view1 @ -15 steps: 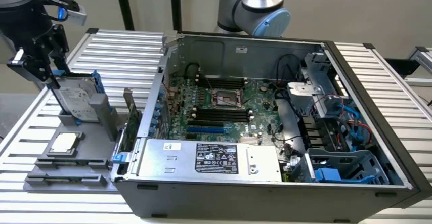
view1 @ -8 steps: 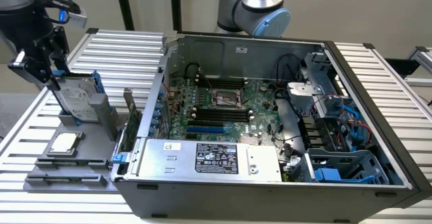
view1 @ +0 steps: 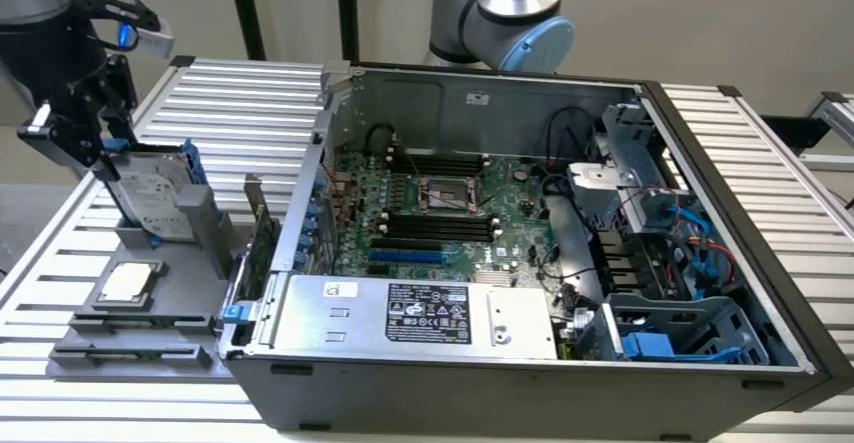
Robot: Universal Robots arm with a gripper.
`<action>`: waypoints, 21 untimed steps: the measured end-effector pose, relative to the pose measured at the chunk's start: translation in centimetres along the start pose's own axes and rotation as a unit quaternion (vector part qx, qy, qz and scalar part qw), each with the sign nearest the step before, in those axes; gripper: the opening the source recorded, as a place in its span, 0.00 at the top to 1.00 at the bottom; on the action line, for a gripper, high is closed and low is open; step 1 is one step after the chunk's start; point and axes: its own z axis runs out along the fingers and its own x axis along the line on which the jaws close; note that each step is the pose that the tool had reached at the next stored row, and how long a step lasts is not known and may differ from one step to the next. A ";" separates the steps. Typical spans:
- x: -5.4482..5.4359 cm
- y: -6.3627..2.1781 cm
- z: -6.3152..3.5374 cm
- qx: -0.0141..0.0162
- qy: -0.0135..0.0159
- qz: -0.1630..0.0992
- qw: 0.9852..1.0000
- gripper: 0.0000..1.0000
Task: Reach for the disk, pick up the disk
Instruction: 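Pick up the disk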
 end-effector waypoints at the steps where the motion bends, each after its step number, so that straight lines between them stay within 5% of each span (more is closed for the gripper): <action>1: 0.0 0.00 0.03 0.000 0.000 0.000 1.000 0.46; 19: 0.0 0.00 0.40 -0.001 0.001 -0.031 1.000 0.46; 21: 0.0 0.00 0.40 -0.001 0.001 -0.031 1.000 0.55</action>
